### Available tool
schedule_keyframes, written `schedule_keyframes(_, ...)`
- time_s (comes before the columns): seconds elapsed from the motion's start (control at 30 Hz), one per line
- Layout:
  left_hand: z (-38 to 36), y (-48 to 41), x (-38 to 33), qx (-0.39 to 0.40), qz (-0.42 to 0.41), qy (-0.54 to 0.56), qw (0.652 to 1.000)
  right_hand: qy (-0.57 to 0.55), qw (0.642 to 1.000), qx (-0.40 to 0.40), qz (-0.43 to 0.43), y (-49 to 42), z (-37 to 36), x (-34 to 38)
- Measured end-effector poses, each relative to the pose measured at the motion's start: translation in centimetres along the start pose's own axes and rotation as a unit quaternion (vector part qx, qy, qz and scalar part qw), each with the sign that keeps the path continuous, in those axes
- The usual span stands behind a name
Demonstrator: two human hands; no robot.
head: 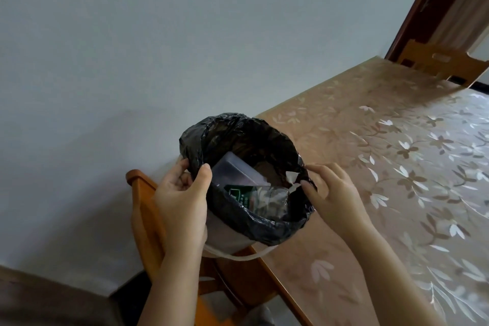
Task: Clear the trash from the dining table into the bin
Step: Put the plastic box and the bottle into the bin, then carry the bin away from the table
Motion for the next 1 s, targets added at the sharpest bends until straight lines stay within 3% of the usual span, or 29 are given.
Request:
schedule_keyframes(0.2, -1.9, 4.6, -1.1, 0.033, -0.026, -0.017, 0.999, 0.074, 0.996, -0.032, -0.033, 4.5, 4.5, -3.2)
schedule_keyframes(0.53, -5.3, 16.0, -2.8, 0.033, -0.052, -0.011, 0.998, 0.074, 0.995, -0.05, -0.04, 10.5, 12.1, -9.8)
schedule_keyframes(1.0, -2.3, 39.6, -3.4, -0.114, -0.022, -0.045, 0.992, 0.008, 0.998, 0.011, 0.063, 22.7, 21.9, -16.5)
Point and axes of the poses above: each hand's wrist, its own y-axis away from the middle knuckle, its own z-axis out of the back of the hand, x = y × z, the point moved 10 cm from there along -y, towards the middle knuckle, and after that the axes turned 3 degrees about -x, right-handed, at the moved point
